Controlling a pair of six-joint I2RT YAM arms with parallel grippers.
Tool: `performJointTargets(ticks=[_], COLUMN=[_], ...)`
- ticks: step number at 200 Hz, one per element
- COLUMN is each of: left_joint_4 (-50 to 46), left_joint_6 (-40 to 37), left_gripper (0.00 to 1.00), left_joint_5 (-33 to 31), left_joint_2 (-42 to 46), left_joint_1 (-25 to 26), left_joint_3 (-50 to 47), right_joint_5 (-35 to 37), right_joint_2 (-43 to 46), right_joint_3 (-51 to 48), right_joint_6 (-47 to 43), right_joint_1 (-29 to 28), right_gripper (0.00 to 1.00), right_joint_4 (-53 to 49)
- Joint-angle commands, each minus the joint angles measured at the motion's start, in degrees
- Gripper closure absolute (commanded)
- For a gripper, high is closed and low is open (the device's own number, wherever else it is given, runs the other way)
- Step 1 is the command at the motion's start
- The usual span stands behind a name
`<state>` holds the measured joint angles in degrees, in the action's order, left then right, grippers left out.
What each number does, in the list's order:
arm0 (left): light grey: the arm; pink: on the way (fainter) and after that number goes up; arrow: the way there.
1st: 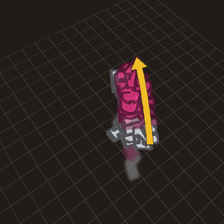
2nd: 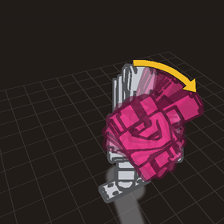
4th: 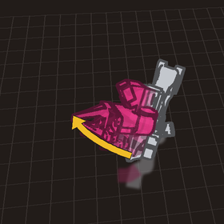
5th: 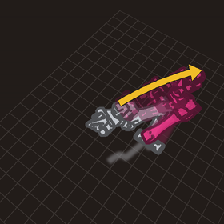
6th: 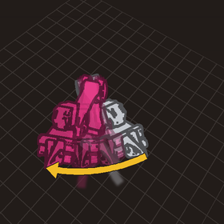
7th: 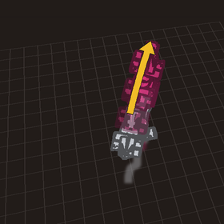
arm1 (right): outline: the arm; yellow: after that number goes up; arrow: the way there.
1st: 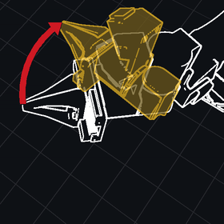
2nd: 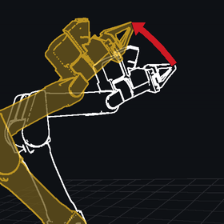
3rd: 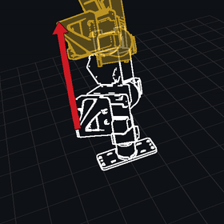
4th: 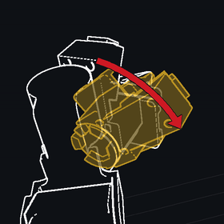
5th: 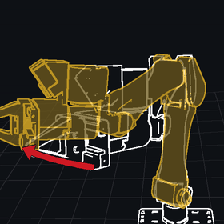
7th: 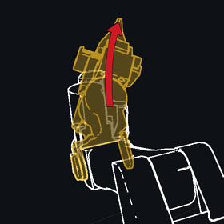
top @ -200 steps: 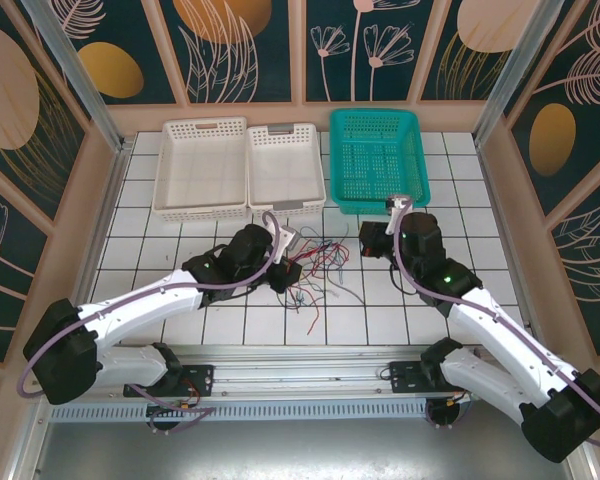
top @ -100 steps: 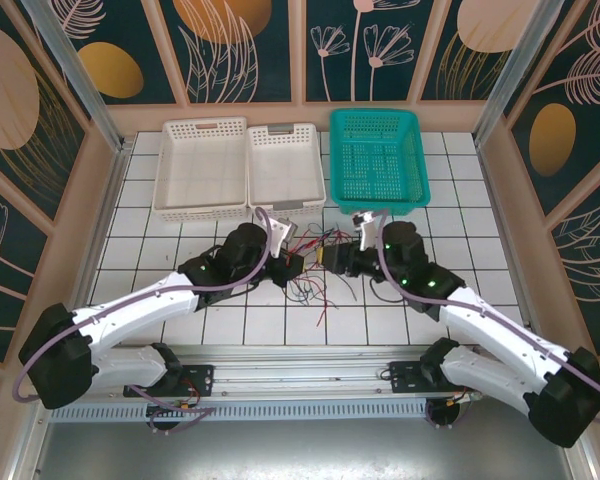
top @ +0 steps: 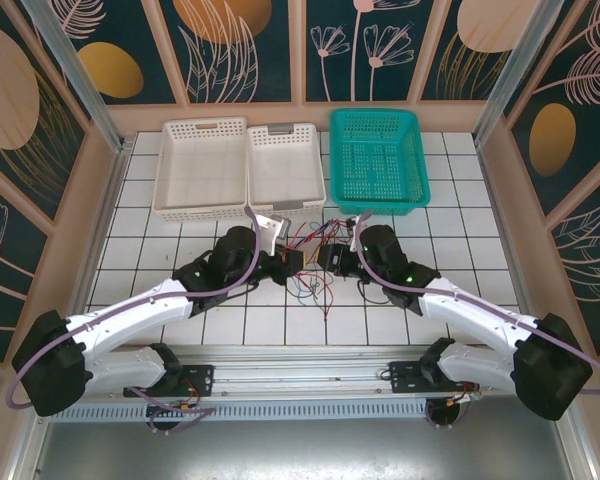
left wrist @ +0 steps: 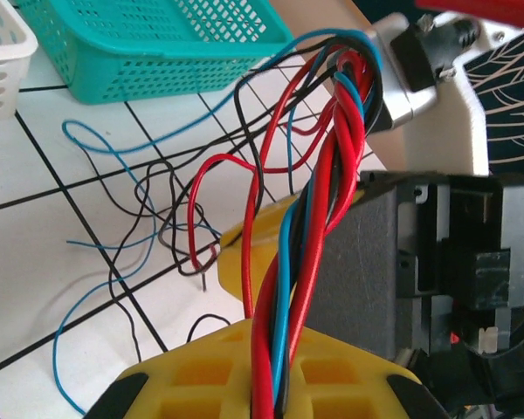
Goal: Untangle the cables
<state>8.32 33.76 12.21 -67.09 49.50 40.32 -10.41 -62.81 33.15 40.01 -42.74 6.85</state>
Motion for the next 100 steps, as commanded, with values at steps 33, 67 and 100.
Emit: performJointTargets(ticks=[33,67,100], left_joint_4=[3.6,5.4,6.2], left_joint_6=[1.2,1.9,2.3], left_gripper=[1.00,1.00,1.00], left_joint_5=[1.3,2.5,3.2], left_joint_2=[2.5,2.8,4.0], left_joint_1=[-0.1,-0.2,-0.2], left_joint_3=[-1.4,-1.9,-1.9], right_joint_5=[8.6,8.6,8.5], right_joint_2=[7.0,5.5,2.6], right_joint_3=[-2.2,-3.7,-3.1], right_joint_6=[0.8,3.2,3.2], right_joint_1=[0.6,3.2,3.5], right_gripper=[0.66,0.67,0.69], right_joint_4=[3.6,4.0,4.4])
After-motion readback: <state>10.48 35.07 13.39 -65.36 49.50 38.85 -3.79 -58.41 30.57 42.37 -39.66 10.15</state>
